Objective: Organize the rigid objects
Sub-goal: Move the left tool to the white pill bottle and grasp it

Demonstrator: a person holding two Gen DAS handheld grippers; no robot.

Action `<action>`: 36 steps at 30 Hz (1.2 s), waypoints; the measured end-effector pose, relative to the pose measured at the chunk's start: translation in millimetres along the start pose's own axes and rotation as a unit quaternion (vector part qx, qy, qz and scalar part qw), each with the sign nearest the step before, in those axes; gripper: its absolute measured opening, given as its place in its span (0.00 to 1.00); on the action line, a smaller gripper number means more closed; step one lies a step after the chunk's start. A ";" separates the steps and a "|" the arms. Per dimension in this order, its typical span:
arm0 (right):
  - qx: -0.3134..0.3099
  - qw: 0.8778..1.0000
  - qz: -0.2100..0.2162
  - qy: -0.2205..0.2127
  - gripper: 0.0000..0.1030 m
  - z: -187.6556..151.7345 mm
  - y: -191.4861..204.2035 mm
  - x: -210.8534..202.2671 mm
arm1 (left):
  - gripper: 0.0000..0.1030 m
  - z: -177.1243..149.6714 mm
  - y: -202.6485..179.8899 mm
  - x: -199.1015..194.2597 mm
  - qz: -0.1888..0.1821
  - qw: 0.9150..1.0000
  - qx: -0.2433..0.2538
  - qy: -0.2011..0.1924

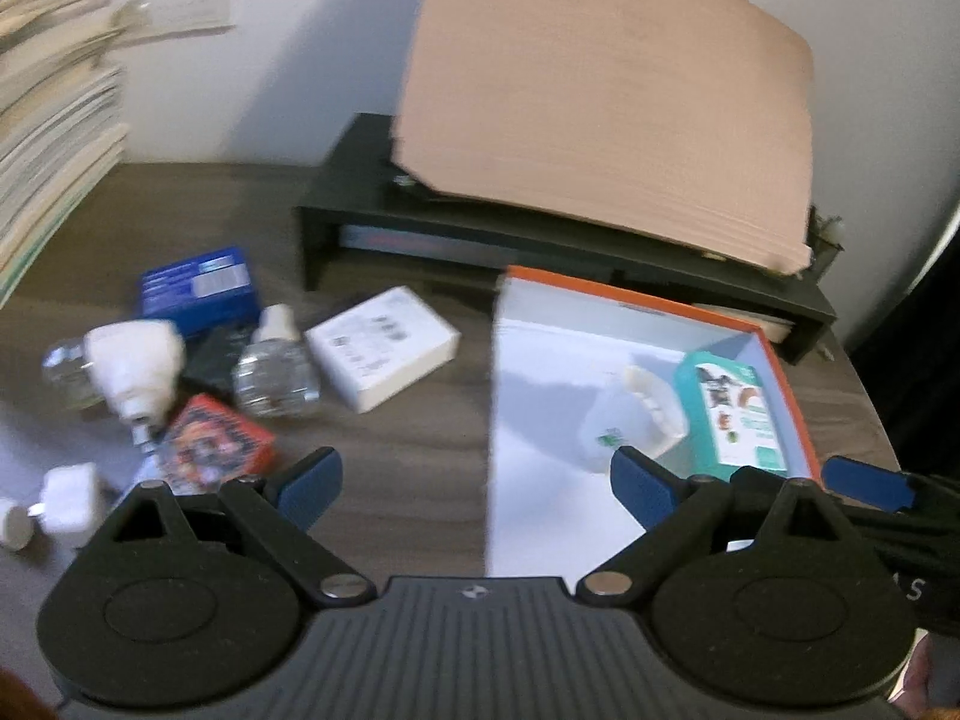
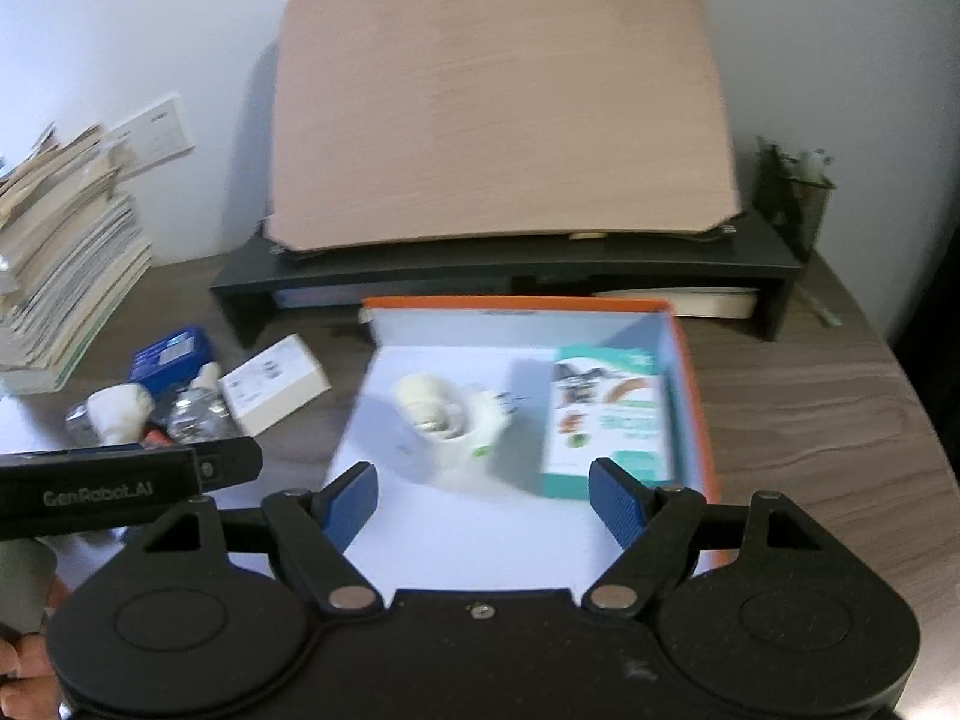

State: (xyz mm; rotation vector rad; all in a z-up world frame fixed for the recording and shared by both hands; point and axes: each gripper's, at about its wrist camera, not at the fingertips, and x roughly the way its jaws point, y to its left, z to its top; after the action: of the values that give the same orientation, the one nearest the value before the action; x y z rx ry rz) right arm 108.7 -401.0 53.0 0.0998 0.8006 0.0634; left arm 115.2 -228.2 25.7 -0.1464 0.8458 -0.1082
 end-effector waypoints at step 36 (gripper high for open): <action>-0.062 0.997 0.038 0.032 0.89 -27.7 119.6 15.4 | 0.96 -63.0 241.8 -35.9 0.149 0.982 -0.112 -0.008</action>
State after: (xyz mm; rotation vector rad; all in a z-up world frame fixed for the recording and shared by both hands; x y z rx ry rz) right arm 97.2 -278.9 36.4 0.0107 0.8555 0.1879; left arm 53.1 10.0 -30.6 -0.2302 0.8541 0.2700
